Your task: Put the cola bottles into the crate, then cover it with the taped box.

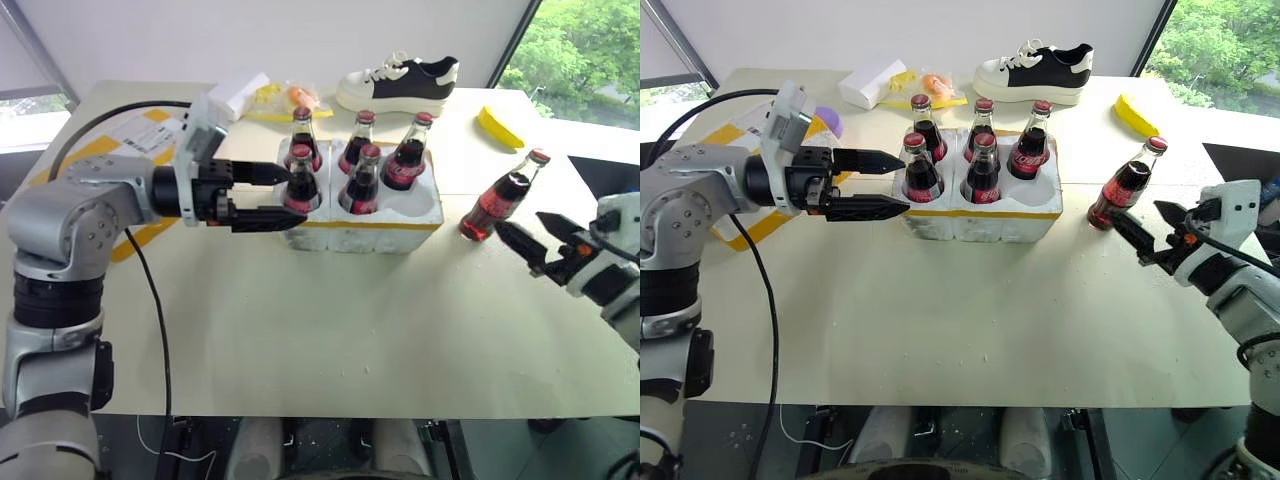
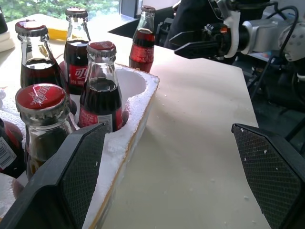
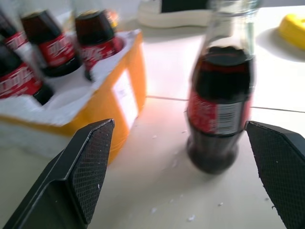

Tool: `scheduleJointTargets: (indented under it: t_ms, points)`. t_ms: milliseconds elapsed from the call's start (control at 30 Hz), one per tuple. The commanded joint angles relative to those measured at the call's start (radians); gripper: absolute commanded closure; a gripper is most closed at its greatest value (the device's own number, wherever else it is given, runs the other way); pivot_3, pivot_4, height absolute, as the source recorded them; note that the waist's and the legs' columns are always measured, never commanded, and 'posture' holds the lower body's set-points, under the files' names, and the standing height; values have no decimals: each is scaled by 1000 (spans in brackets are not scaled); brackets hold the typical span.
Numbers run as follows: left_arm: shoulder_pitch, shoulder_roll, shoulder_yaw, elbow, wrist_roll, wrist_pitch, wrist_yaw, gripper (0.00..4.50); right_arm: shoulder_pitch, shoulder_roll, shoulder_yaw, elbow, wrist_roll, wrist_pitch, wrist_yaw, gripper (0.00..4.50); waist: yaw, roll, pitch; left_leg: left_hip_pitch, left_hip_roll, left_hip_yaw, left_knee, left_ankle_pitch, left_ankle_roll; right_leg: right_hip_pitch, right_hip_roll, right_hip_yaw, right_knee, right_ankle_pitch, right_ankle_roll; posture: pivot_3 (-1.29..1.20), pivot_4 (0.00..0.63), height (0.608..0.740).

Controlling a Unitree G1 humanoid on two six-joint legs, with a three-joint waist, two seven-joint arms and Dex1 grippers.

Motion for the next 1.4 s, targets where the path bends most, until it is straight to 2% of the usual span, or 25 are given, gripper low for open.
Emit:
scheduleJointTargets:
  t_ms: [33,600,1067,1100,1200,1400]
  points:
    - [-6,-2,10,-57,-33,3,23,100,-31,16,4,38,-41,-60,-18,0,0,0,0,0,0,0,0,0,0,0,0,0,0,0,0,0,150,740]
    - [5,11,13,-97,-65,2,85,100,-239,52,153,312,-168,-170,14,0,-2,1,0,0,0,0,0,0,0,0,0,0,0,0,0,0,150,740]
    - [-2,18,2,-104,-74,-3,97,100,-391,78,193,600,-238,-294,77,0,-6,1,0,0,0,0,-1,0,-1,0,0,0,0,0,0,0,150,740]
    - [-4,18,2,-104,-75,-3,98,0,-394,80,192,611,-237,-302,84,580,-6,1,0,0,0,0,-1,0,-1,0,0,0,0,0,0,0,150,740]
    - [-4,18,2,-107,-76,-1,99,0,-395,83,190,623,-239,-316,96,1715,-6,1,0,0,0,1,0,0,-1,0,0,0,0,0,0,0,150,740]
    - [-3,19,1,-107,-75,-3,100,0,-381,74,185,581,-237,-327,104,1691,-8,1,0,0,0,0,-1,0,-1,0,0,0,0,0,0,0,150,740]
